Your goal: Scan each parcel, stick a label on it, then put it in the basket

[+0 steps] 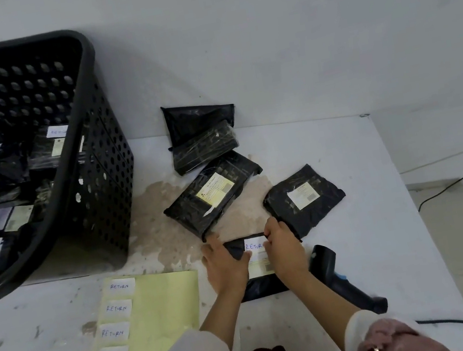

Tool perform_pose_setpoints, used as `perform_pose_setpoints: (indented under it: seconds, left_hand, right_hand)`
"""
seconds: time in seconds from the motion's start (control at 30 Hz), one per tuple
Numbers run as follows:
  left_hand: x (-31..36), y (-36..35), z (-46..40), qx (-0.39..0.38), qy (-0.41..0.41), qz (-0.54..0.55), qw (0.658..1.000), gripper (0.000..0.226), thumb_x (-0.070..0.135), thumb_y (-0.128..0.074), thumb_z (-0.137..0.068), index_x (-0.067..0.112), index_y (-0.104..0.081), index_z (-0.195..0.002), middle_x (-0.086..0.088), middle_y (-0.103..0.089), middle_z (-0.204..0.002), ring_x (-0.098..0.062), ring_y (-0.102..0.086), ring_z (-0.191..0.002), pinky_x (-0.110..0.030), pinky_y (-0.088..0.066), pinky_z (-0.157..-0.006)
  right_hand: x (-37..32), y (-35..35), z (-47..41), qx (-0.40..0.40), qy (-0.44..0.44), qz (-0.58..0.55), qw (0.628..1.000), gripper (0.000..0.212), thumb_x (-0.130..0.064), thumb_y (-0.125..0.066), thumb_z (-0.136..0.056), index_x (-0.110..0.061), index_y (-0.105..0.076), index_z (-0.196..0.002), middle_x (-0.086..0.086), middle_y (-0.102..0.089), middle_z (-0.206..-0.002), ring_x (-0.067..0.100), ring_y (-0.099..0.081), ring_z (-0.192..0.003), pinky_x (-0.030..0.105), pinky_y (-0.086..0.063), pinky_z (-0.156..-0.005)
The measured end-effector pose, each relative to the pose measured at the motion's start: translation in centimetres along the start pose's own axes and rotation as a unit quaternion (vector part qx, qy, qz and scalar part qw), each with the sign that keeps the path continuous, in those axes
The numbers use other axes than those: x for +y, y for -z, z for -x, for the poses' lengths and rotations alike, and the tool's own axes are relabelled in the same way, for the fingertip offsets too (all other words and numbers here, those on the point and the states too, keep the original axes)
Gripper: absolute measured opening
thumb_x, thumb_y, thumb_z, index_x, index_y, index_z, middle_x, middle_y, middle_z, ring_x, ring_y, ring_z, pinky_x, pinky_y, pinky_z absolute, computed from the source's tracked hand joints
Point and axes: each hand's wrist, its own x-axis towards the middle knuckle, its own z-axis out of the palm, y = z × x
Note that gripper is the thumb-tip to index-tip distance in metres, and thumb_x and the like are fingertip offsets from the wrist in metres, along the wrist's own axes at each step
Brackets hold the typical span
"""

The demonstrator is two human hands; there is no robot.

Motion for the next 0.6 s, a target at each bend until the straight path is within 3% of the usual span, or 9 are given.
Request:
perform_pose_setpoints:
  seconds: [0.17, 0.3, 0.37, 0.5, 0.6]
  left_hand:
    - [0.2, 0.6, -1.0, -0.053, 0.017, 0.105, 0.993, 0.068, 0.024, -0.082, -0.069, 0.015, -0.045, -0.125, -0.011, -0.047, -0.126, -0.028, -0.046, -0.119, -0.035, -0.043, -0.097]
    - [1.6, 1.8, -0.7, -0.055, -0.034, 0.127, 0.990, 0.048, 0.047, -0.078, -0.069, 0.021, -0.054, -0.102, 0.000, -0.062, -0.105, -0.020, -0.060, -0.098, -0.026, -0.045, -0.075]
    - [2.8, 2.9, -0.3, -0.018, -0.057, 0.093, 0.994, 0.054, 0.064, -0.072, -0.064, 0.022, -0.054, -0.094, 0.003, -0.060, -0.095, -0.017, -0.060, -0.086, -0.028, -0.045, -0.066]
    - [4.9, 7.2, -0.2, 0.082, -0.110, 0.101, 0.985, 0.052, 0.074, -0.066, -0.062, 0.026, -0.053, -0.078, 0.009, -0.061, -0.079, -0.009, -0.058, -0.072, -0.024, -0.040, -0.058]
    - [6.3, 10.9, 0.4, 0.132, -0.168, 0.160, 0.964, 0.049, 0.075, -0.059, -0.067, 0.027, -0.047, -0.067, 0.011, -0.056, -0.064, -0.002, -0.052, -0.060, -0.019, -0.030, -0.051]
  right_hand:
    - [0.3, 1.3, 0.3, -0.007, -0.033, -0.137, 0.990, 0.019, -0.002, -0.064, -0.086, -0.012, -0.050, -0.094, 0.007, -0.059, -0.088, 0.018, -0.056, -0.081, 0.026, -0.044, -0.070]
    - [-0.5, 3.2, 0.8, 0.025, -0.025, -0.237, 0.971, 0.020, -0.006, -0.072, -0.082, -0.009, -0.054, -0.091, 0.008, -0.062, -0.082, 0.017, -0.058, -0.073, 0.027, -0.050, -0.068]
    - [-1.6, 4.2, 1.1, 0.053, -0.005, -0.271, 0.961, 0.021, -0.010, -0.075, -0.081, -0.010, -0.056, -0.091, 0.005, -0.059, -0.083, 0.015, -0.057, -0.073, 0.025, -0.052, -0.069]
    - [-4.5, 7.0, 1.7, 0.164, 0.045, -0.281, 0.945, 0.044, -0.028, -0.081, -0.075, -0.022, -0.052, -0.108, -0.004, -0.041, -0.113, 0.004, -0.048, -0.097, 0.002, -0.039, -0.071]
    - [-7.6, 9.1, 2.5, 0.164, 0.073, -0.298, 0.938, 0.056, -0.053, -0.071, -0.077, -0.034, -0.045, -0.122, -0.014, -0.044, -0.118, -0.002, -0.048, -0.103, 0.005, -0.036, -0.073]
